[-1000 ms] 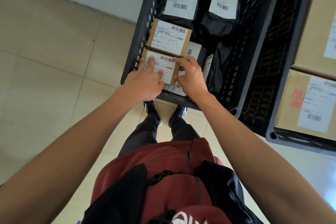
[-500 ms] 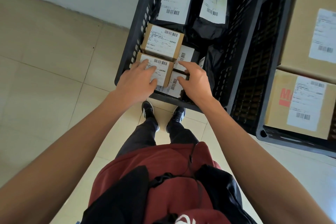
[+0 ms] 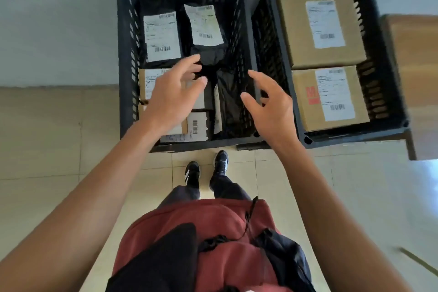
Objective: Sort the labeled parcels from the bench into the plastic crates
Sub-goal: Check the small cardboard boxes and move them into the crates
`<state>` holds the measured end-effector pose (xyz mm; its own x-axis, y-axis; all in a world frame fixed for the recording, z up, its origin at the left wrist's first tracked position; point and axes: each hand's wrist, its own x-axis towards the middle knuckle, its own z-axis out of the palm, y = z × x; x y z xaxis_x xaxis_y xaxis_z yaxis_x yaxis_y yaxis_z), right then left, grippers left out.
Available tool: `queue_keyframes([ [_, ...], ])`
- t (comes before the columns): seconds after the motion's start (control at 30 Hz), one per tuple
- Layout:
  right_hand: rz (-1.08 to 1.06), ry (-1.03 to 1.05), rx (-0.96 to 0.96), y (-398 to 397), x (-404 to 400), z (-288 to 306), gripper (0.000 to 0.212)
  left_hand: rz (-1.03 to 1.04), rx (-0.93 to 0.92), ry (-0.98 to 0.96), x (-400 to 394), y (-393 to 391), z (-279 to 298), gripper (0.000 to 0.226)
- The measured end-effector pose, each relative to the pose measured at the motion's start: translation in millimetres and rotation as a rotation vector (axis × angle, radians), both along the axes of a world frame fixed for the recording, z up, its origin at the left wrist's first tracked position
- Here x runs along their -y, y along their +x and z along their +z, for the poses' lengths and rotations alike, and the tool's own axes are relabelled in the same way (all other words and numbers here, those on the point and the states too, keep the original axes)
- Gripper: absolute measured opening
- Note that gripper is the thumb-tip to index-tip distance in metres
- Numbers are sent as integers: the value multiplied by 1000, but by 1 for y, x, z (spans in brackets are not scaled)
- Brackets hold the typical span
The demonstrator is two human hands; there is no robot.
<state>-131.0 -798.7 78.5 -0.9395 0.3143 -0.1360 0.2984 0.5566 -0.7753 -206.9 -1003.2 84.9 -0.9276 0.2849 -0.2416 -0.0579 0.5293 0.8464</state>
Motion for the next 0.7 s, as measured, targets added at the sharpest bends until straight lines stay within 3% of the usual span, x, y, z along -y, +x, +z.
queue_keyframes([
  [0.17, -277, -104, -50, 34, -18, 38, 44, -136, -57, 151, -36, -1, 31, 48],
  [0.33, -491, -77, -105, 77, -40, 58, 43, -286, -104, 241, -89, 9, 47, 48],
  [0.7, -790, -61, -168, 187, -131, 79, 48, -728, -167, 222, -244, 76, 63, 43],
])
